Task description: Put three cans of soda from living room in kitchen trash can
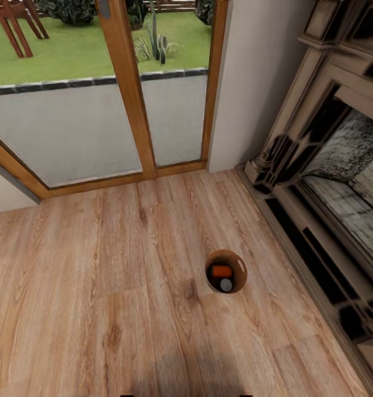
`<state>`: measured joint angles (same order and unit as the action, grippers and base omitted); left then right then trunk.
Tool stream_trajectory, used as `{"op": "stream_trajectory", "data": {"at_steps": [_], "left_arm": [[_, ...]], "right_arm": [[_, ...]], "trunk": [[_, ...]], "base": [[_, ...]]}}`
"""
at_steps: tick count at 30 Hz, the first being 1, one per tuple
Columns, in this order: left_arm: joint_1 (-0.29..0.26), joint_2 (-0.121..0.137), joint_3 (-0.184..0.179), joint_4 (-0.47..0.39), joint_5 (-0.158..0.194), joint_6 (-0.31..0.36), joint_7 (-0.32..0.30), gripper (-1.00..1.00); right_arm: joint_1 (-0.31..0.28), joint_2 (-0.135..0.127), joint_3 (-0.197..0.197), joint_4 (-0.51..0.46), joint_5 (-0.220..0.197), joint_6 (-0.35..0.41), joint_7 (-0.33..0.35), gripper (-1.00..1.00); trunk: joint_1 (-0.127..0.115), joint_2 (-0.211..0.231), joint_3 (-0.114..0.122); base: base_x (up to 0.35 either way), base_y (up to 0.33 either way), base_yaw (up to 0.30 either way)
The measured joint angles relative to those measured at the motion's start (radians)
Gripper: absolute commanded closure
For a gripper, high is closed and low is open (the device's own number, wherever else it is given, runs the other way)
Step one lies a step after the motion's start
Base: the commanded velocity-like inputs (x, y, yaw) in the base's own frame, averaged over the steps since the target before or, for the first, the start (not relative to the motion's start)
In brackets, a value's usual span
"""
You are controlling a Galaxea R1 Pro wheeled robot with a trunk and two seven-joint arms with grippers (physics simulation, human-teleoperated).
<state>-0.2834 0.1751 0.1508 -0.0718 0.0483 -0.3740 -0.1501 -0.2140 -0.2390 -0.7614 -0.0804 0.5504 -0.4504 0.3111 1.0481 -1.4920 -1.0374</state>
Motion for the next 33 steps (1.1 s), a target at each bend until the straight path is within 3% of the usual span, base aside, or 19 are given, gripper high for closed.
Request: {"op": "stream_trajectory", "data": {"at_steps": [5, 12, 13, 20, 33], "left_arm": [[0.02, 0.002, 0.001, 0.049, 0.001, -0.015, 0.011, -1.0], [0.101, 0.012, 0.004, 0.07, 0.004, -0.018, 0.052, -1.0], [0.133, 0.019, 0.007, 0.072, 0.006, -0.017, 0.061, -1.0], [0.194, 0.034, 0.015, 0.074, 0.012, -0.017, 0.113, -1.0], [0.247, 0.048, 0.019, 0.073, 0.032, -0.022, 0.137, -1.0]], "right_arm": [[0.007, 0.0, 0.0, 0.008, 0.0, 0.0, -0.005, -1.0], [0.01, 0.0, 0.0, 0.013, -0.001, 0.0, -0.007, -1.0], [0.01, 0.0, 0.0, 0.014, -0.002, 0.0, -0.007, -1.0], [0.01, 0.0, 0.0, 0.026, -0.002, 0.0, -0.007, -1.0], [0.019, 0.0, 0.0, 0.029, -0.003, 0.0, -0.008, -1.0]], "trunk": [[-0.019, 0.035, 0.016], [-0.046, 0.084, 0.038], [-0.05, 0.091, 0.041], [-0.077, 0.14, 0.063], [-0.127, 0.231, 0.103]], "base": [[0.0, 0.0, 0.0], [0.0, 0.0, 0.0], [0.0, 0.0, 0.0], [0.0, 0.0, 0.0], [0.0, 0.0, 0.0]]}}
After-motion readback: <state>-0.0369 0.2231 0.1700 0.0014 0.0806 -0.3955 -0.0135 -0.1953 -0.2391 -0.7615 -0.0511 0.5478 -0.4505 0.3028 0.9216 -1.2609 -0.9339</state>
